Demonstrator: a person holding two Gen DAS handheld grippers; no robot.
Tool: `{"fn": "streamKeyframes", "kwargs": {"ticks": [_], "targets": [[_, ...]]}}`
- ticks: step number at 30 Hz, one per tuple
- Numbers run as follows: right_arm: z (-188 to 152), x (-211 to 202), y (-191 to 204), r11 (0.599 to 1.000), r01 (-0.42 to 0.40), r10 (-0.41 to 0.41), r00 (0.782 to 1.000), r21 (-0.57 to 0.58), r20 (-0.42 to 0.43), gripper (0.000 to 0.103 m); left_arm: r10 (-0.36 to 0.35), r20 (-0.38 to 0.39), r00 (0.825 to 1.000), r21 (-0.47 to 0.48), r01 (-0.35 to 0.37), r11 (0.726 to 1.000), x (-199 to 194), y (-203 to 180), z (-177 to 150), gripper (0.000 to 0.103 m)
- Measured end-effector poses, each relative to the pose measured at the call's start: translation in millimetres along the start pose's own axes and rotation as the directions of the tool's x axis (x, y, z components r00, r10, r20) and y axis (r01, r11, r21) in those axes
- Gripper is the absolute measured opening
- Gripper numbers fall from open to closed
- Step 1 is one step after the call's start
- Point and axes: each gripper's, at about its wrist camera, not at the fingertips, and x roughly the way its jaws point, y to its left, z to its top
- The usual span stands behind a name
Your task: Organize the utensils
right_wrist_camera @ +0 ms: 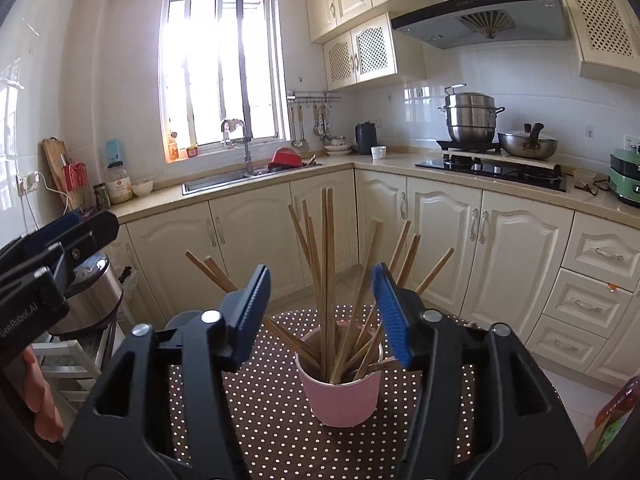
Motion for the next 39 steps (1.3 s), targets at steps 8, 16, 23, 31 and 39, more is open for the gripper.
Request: {"fn": "streamKeyframes", "kwargs": {"ticks": [8, 16, 23, 31, 39], "targets": [[10.4, -30.6, 7.2, 1.000, -0.009, 0.009, 0.999, -0.009, 0.044, 0.053, 0.003, 0.023, 1.000, -0.003, -0.003, 1.000, -27.0, 7.5, 4.3, 0.067], [20.4, -91.0, 17.0, 1.000, -0.028, 0.028, 0.993, -0.005, 0.118, 0.053, 0.002, 0.060, 0.998, -0.018, -0.001, 1.000, -73.7, 16.8, 9.9, 0.072], [18.8, -150.5, 25.1, 1.000, -0.030, 0.029, 0.985, 0.003, 0.171, 0.057, 0.013, 0.094, 0.995, -0.031, -0.010, 0.999, -124.9, 24.3, 11.8, 0.074], [2.7, -206.4, 40.1, 1.000, 0.000, -0.001, 0.981, 0.003, 0.196, 0.074, 0.026, 0.120, 0.992, -0.017, -0.025, 1.000, -180.6, 30.4, 3.0, 0.080], [-12.1, -246.9, 59.1, 1.000, 0.017, -0.015, 0.972, -0.004, 0.235, 0.091, 0.011, 0.153, 0.988, -0.011, -0.010, 1.000, -228.3, 32.8, -0.7, 0.084]]}}
